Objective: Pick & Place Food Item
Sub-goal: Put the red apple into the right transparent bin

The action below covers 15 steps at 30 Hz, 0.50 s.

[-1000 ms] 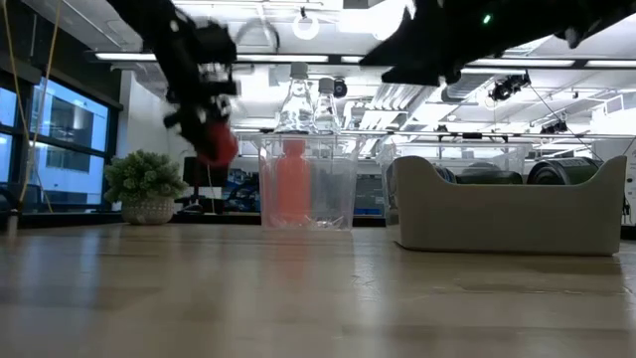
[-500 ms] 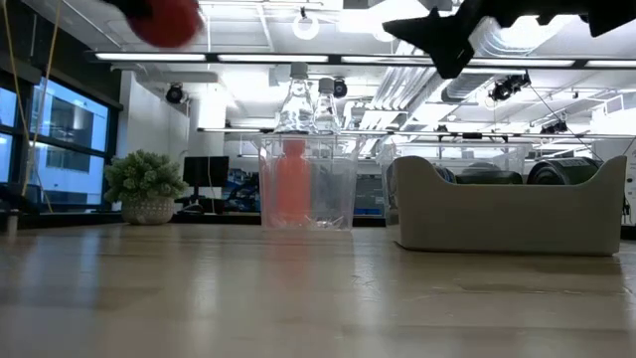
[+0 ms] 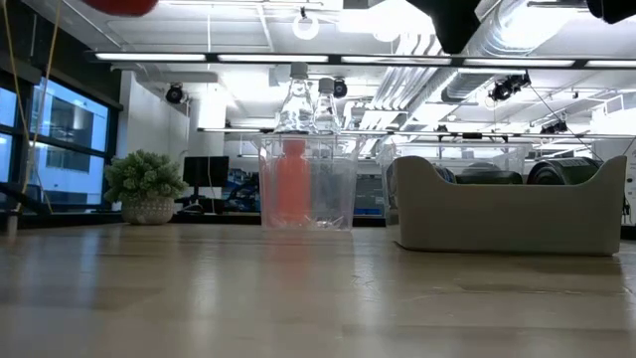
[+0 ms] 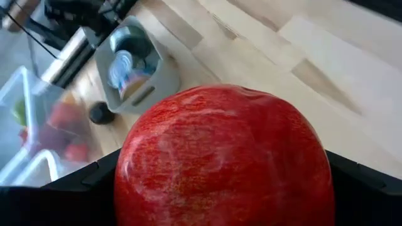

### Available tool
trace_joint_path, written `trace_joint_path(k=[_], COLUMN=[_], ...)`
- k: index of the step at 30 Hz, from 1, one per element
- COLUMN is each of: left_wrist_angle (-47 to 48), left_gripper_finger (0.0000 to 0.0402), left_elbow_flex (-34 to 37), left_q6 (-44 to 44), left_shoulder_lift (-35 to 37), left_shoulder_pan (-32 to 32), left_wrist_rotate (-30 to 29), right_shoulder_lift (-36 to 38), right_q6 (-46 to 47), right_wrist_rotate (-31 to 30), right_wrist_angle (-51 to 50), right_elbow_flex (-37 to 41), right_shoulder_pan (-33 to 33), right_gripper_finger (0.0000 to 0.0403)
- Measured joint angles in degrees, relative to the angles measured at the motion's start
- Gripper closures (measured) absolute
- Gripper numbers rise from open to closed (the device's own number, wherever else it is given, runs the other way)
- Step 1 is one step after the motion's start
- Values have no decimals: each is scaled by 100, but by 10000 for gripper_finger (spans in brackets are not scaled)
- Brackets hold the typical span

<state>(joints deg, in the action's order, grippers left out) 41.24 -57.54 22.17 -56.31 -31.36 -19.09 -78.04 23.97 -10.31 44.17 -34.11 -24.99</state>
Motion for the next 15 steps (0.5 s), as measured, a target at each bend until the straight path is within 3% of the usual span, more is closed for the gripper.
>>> trace_joint_path(k=[9,15], left_wrist_angle=[-1387,-1730], left_gripper_finger=[57,57], left_elbow_flex=[-2,-2], left_q6=[1090,1432], left_shoulder_lift=[-868,-1036], left_shoulder_pan=[-58,-71], left_wrist_rotate=[24,-30], right_shoulder_lift=[-24,-35], right_q6=[253,316], right_wrist_rotate=[-44,-736], right_wrist_angle=[165,155], right_elbow_flex=[0,0], right_shoulder_pan=[-275,-368], right_gripper_finger=[10,10])
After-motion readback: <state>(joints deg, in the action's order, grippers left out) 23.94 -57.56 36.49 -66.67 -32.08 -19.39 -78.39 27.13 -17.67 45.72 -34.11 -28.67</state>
